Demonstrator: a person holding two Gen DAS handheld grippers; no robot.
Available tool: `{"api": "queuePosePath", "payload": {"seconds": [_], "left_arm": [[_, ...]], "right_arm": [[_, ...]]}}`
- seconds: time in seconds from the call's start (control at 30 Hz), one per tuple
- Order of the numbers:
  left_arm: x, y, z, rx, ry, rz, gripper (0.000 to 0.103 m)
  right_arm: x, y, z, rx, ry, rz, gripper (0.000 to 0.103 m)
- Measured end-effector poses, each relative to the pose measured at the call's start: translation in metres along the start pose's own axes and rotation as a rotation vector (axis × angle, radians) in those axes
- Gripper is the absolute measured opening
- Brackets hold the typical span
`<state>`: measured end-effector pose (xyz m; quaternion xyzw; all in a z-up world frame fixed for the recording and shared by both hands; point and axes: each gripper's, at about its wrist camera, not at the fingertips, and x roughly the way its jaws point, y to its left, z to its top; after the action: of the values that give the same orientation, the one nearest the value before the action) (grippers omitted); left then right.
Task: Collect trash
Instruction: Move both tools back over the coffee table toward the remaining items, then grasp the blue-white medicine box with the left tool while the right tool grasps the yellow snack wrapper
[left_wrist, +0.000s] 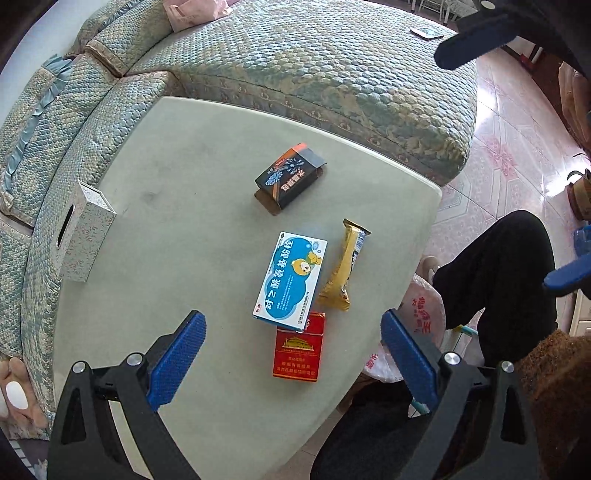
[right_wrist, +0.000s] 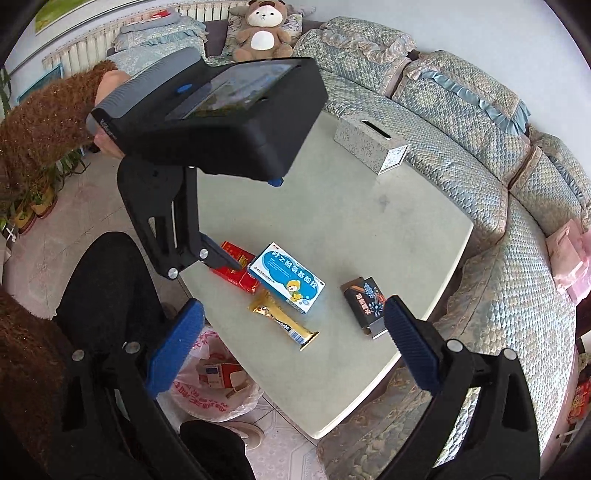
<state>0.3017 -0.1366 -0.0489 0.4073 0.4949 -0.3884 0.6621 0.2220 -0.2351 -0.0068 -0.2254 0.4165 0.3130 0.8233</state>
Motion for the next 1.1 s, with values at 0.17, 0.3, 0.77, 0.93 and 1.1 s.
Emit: {"api": "queuePosePath", "payload": {"seconds": [0.17, 0.3, 0.77, 0.93, 1.1], "left_arm": [[0.042, 0.011, 0.009, 0.019, 0.069, -0.019, 0.093], [0.075, 0.017, 0.013, 0.03, 0.129, -0.032, 0.093], [0.134, 0.016, 0.025, 0.095, 0.199, -0.074, 0.093], [0.148, 0.019, 0.028, 0.093, 0.212, -0.09, 0.093], [0.16, 0.018, 0.03, 0.107, 0.221, -0.1, 0.093]], "right_arm": [[0.028, -0.009, -0.004, -0.018, 0.056, 0.041, 0.095], [0.051, -0.014, -0.011, -0.025, 0.092, 0.071, 0.095], [0.133, -0.015, -0.034, -0.069, 0.233, 0.179, 0.095], [0.152, -0.008, -0.04, -0.089, 0.261, 0.208, 0.095], [0.174, -0.008, -0.044, -0.092, 0.288, 0.23, 0.095]]}}
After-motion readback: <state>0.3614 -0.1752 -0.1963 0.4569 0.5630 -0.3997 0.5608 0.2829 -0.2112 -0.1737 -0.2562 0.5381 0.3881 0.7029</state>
